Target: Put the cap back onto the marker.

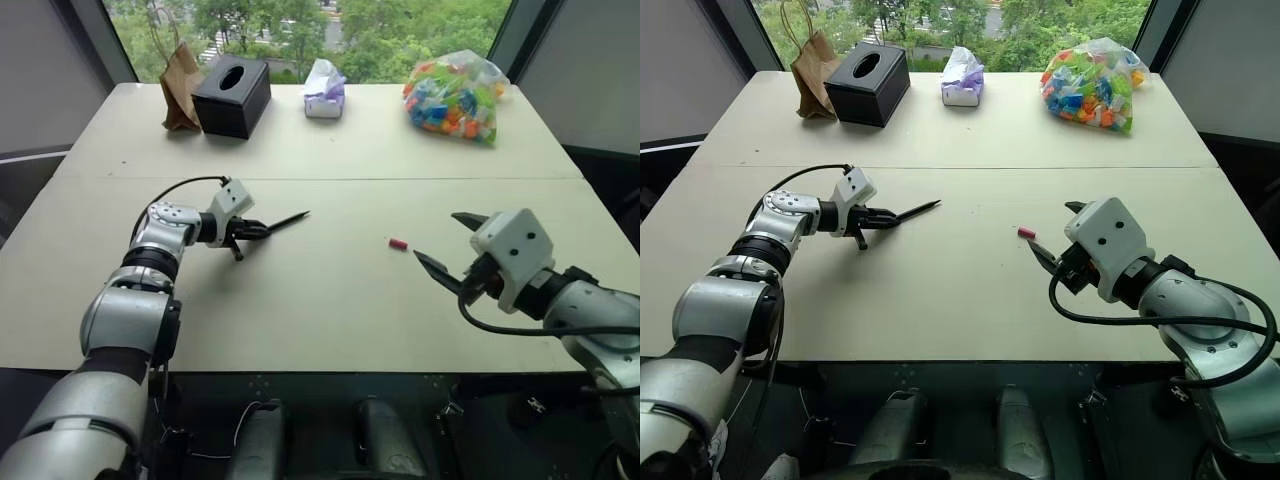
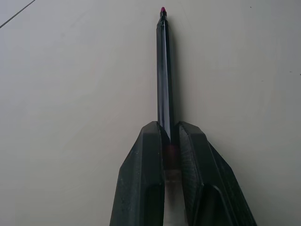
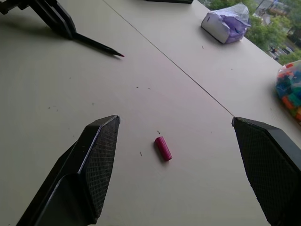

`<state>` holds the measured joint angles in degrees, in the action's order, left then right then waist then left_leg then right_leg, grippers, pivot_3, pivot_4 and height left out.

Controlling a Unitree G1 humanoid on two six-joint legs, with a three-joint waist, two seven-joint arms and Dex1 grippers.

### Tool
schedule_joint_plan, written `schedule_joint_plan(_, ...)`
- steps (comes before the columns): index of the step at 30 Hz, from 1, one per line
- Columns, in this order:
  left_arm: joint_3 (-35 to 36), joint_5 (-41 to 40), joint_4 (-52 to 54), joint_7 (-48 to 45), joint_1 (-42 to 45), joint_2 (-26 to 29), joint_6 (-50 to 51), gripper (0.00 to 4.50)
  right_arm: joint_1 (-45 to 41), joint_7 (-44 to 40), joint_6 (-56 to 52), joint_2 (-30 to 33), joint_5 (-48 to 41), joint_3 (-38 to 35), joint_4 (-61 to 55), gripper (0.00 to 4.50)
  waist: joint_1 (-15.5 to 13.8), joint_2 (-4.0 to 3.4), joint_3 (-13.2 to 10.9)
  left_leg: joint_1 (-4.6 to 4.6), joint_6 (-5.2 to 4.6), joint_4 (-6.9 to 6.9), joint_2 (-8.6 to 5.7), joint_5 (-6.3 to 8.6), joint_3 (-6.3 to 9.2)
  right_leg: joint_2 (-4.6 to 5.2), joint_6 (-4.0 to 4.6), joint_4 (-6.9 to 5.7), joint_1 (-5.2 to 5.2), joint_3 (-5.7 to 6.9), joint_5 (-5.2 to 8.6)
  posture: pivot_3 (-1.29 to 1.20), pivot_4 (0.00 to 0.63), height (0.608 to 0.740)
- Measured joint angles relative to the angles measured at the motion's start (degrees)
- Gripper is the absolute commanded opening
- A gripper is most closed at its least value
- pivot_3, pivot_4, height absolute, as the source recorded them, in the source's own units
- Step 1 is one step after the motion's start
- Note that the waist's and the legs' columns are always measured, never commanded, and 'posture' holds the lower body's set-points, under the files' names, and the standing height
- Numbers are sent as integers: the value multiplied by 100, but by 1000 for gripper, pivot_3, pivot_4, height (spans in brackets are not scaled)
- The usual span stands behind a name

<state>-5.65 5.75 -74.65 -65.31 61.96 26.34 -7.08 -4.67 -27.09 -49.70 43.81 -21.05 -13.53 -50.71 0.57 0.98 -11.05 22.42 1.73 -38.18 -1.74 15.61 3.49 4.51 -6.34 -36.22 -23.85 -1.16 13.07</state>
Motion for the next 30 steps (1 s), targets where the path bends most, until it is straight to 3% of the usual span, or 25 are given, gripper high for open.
schedule_joint_plan(11, 200, -284, 792, -826, -594, 14, -400, 19, 209, -160, 582, -297, 16, 439, 731, 3945, 12, 1, -1, 2, 0, 2, 2, 0, 0, 0, 1, 2, -3, -1, 0, 0, 150, 740)
schedule_joint_plan(18, 220, -670, 3132, -990, -1798, 411, -233, 19, -26, -748, 1533, -452, 142, 820, 2441, 3945, 32, -2, -2, -1, 0, 4, 14, 0, -4, -1, 2, 0, -7, -7, 0, 0, 150, 740)
schedule_joint_plan(24, 251, -976, 4944, -690, -2739, 657, 444, 19, -1318, -1468, 2310, -442, 403, 1230, 4237, 3945, 32, -4, -2, -3, 0, 4, 21, 0, -7, -3, 2, 2, -7, -8, 0, 0, 150, 740)
schedule_joint_plan(30, 294, -1108, 5822, -279, -3277, 757, 847, 19, -2312, -2250, 3034, -452, 787, 1743, 5958, 3945, 24, -5, -3, -2, 0, 5, 17, 0, -9, -2, 2, 3, -8, -8, 0, 0, 150, 740)
